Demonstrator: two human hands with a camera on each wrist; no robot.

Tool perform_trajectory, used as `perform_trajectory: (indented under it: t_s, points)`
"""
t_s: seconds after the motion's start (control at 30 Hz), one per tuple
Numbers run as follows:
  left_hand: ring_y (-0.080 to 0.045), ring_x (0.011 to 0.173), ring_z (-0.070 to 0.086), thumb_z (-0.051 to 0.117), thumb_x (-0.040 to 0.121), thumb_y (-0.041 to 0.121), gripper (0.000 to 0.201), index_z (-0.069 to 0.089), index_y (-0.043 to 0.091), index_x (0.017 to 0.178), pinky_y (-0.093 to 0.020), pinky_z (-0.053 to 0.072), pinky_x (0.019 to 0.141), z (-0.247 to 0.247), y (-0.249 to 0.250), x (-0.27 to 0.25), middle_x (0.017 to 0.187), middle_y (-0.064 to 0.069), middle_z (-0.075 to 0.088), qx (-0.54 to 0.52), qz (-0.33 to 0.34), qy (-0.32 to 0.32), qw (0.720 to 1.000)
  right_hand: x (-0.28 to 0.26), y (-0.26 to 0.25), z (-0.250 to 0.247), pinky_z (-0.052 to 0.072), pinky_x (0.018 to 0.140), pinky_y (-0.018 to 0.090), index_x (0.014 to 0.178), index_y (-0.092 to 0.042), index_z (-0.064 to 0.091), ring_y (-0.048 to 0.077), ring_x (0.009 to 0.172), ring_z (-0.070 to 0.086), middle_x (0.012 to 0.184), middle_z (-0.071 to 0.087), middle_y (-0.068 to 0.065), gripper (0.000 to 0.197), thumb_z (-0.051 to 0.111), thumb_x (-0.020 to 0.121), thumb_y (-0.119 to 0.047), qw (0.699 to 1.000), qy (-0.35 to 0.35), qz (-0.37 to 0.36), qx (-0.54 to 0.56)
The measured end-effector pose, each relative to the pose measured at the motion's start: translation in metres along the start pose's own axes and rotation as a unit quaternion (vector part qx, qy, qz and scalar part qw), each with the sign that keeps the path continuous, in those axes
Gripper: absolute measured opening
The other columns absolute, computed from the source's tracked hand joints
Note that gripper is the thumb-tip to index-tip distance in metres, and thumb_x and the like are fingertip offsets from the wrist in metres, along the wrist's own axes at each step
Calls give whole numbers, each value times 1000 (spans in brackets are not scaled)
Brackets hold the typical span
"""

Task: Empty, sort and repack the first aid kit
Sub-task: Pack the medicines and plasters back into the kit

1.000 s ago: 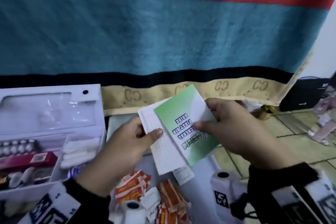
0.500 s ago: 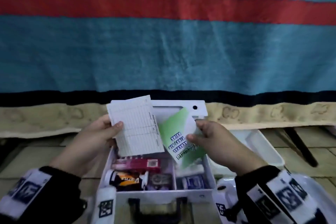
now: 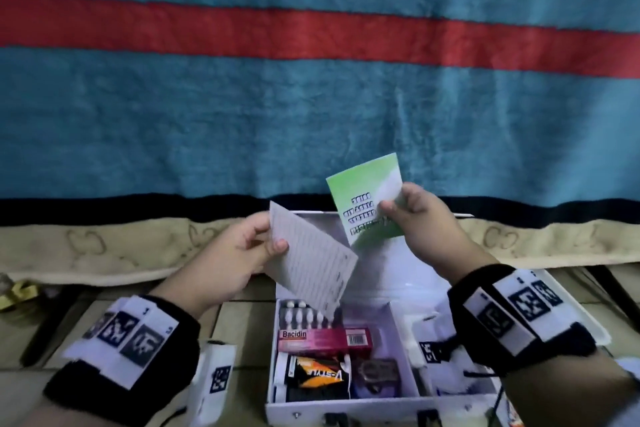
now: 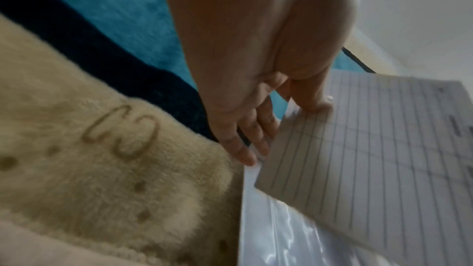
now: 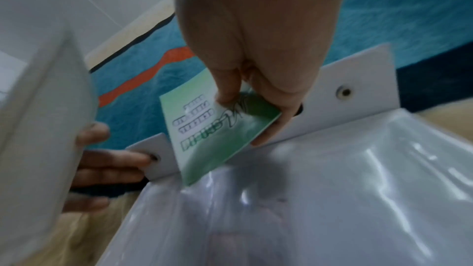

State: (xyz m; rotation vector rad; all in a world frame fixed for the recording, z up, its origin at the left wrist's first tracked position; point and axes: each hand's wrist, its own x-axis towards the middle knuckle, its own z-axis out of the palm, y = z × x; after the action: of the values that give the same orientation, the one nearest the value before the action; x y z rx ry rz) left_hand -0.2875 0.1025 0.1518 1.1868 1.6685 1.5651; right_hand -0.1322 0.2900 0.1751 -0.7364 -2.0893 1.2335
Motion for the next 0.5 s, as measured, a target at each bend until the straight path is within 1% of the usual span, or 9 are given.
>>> perform_trajectory:
  t_s: [0.03,0.07,0.1,0.13,0.17,0.23,0.3,0.33,0.5]
  points:
    - [16,96,56,62,87,8,21,63,26,99,-5,44,81,-2,-2,1,112,8,66,69,7,-16,997,4,-2,2,48,87,41,91,-5,59,21,85,60,92,69,13,6,54,93,-8,999,19,5,29]
    - [19,109,47,61,88,8,32,61,39,83,-6,38,93,-1,-2,1,130,10,54,153,20,-44,987,8,-2,4,48,88,40,91,-6,59,20,85,61,92,69,12,7,53,93,-7,997,38,11,59]
    - [17,125,35,61,89,11,38,55,43,69,-10,29,104,-1,-3,3,144,12,40,248,28,-75,965,11,-3,6,48,89,40,91,-6,60,20,85,62,92,70,10,8,53,94,-7,994,57,16,86]
    - [11,135,22,61,89,16,38,50,42,64,-15,21,110,-1,-5,5,152,16,27,331,41,-97,938,15,-2,9,49,89,39,91,-3,60,21,85,63,91,70,10,9,53,94,-7,991,78,18,104]
    - [6,140,11,60,90,22,35,46,40,64,-20,15,114,-2,-7,7,154,19,17,392,49,-109,912,17,-2,11,49,88,38,92,1,60,20,83,64,90,70,10,11,54,94,-8,989,95,17,115]
    - [3,142,0,58,90,31,30,42,38,65,-38,14,117,3,-9,8,155,22,9,453,38,-107,884,19,2,17,51,79,26,91,2,59,9,74,64,83,69,5,10,55,93,-7,984,119,8,131]
    - [1,143,-3,56,90,36,31,39,36,64,-47,17,115,9,-6,7,155,23,8,485,11,-103,869,18,4,21,50,70,14,85,-8,59,-2,65,63,79,67,-3,9,56,92,-4,981,126,-6,145]
    - [-1,143,-2,56,90,38,33,36,34,63,-47,18,115,11,-3,7,155,22,9,496,4,-101,862,17,5,24,50,69,14,82,-12,59,-3,66,63,79,68,-4,13,57,91,-3,982,128,-11,141]
    - [-5,135,25,57,89,36,24,39,32,74,-31,21,111,19,14,7,144,19,28,518,21,-65,853,17,15,34,53,89,43,81,-17,59,24,90,68,87,71,2,12,62,88,-8,988,118,2,104]
